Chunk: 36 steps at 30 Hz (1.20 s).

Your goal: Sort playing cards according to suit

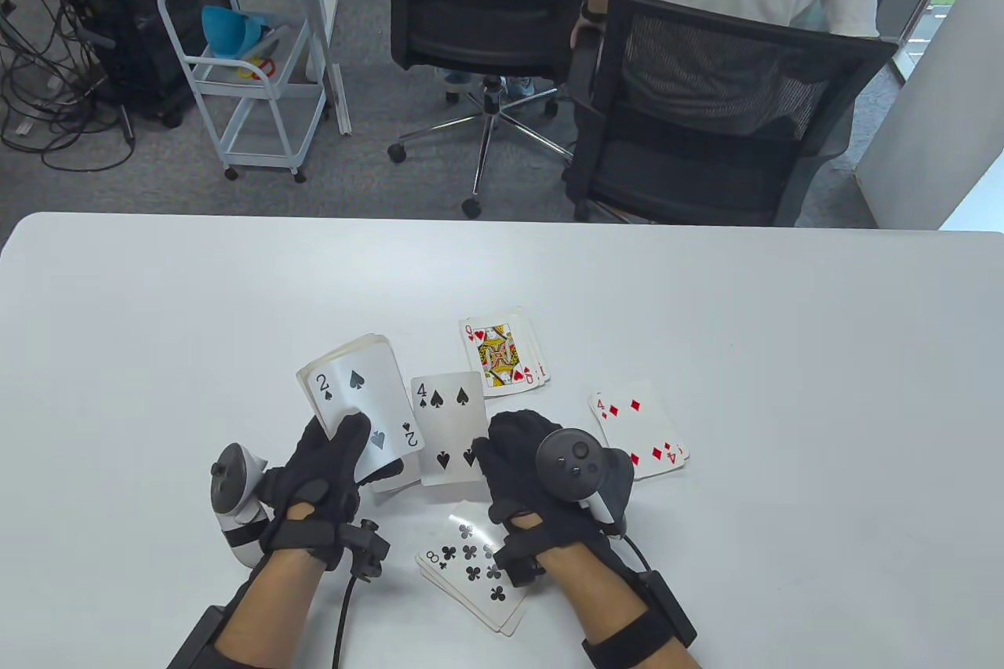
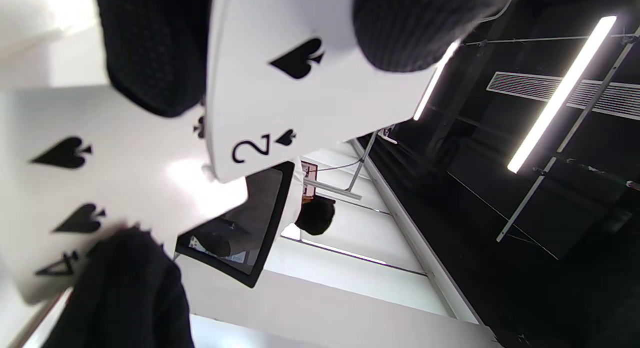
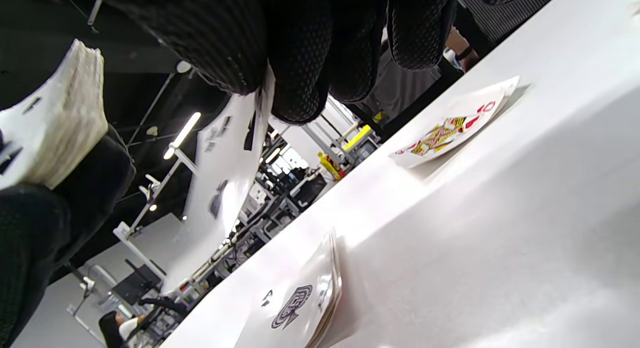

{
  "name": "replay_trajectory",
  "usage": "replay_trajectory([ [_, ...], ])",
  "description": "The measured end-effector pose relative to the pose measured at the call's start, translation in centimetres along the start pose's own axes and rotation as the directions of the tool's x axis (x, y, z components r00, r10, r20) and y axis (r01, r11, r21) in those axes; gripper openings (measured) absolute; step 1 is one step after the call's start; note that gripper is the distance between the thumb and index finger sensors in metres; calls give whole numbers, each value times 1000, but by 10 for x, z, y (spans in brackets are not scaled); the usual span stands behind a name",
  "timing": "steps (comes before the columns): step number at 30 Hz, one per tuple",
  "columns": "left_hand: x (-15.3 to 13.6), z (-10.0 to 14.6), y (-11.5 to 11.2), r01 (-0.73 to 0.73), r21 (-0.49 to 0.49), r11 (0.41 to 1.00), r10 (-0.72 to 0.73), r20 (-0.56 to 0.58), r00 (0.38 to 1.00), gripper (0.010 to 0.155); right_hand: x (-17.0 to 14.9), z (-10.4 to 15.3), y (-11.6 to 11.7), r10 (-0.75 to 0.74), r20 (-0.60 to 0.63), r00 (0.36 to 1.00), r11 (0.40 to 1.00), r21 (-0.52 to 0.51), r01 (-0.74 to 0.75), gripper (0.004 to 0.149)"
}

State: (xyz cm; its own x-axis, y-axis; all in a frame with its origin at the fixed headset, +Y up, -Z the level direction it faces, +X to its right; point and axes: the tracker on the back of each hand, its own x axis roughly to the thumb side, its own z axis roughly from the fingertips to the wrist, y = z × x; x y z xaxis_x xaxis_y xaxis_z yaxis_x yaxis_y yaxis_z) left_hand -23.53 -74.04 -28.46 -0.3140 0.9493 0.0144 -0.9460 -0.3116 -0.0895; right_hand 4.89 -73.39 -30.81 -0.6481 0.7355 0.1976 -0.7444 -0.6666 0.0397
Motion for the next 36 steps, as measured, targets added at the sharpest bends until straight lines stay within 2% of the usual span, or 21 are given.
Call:
replay_trajectory([
  [3, 4, 0, -4, -35, -27, 999, 36, 28, 999, 59, 11, -9, 6, 28, -22, 999, 997, 73, -26, 38],
  [7, 13, 1, -2, -56, -33, 998, 58, 73, 996, 60, 32, -21, 22, 119, 8, 993, 981, 156, -119, 38],
  [11, 19, 2, 4, -88, -6, 996, 88, 112, 990, 60, 52, -42, 45, 254, -20, 967, 935, 260, -240, 38],
  [14, 21, 2, 7, -104, 9, 995, 102, 122, 987, 60, 56, -57, 63, 317, -54, 947, 911, 296, -288, 38],
  [17, 21, 2, 9, -104, 10, 994, 102, 122, 987, 60, 56, -65, 83, 489, -53, 871, 831, 330, -447, 38],
  [18, 21, 2, 10, -104, 11, 994, 102, 122, 987, 60, 55, -67, 88, 576, -39, 816, 778, 332, -533, 38],
  [19, 22, 3, 9, -105, 12, 994, 103, 121, 987, 60, 55, -68, 91, 604, -28, 797, 758, 329, -563, 38],
  [21, 22, 3, 8, -106, 11, 994, 104, 117, 988, 60, 53, -67, 91, 587, -8, 810, 772, 308, -556, 38],
  [26, 19, 2, 3, -90, -9, 996, 90, 96, 991, 60, 51, -55, 59, 442, 5, 897, 872, 230, -431, 38],
  [30, 13, 3, -6, -61, -48, 997, 64, 72, 995, 60, 43, -32, 10, 170, 26, 985, 977, 123, -172, 41],
  [31, 12, 3, -8, -54, -56, 997, 58, 65, 996, 60, 41, -28, 2, 112, 45, 993, 988, 105, -117, 43],
  [34, 6, 3, -16, -25, -87, 996, 29, 45, 999, 60, 33, -10, -24, -50, 167, 985, 995, -79, 64, 45],
  [35, 3, 3, -19, -8, -96, 995, 12, 34, 999, 60, 32, -6, -30, -80, 191, 978, 988, -117, 103, 45],
  [36, 0, 3, -21, 5, -104, 995, -2, 24, 1000, 60, 32, -4, -33, -87, 196, 977, 988, -108, 110, 46],
])
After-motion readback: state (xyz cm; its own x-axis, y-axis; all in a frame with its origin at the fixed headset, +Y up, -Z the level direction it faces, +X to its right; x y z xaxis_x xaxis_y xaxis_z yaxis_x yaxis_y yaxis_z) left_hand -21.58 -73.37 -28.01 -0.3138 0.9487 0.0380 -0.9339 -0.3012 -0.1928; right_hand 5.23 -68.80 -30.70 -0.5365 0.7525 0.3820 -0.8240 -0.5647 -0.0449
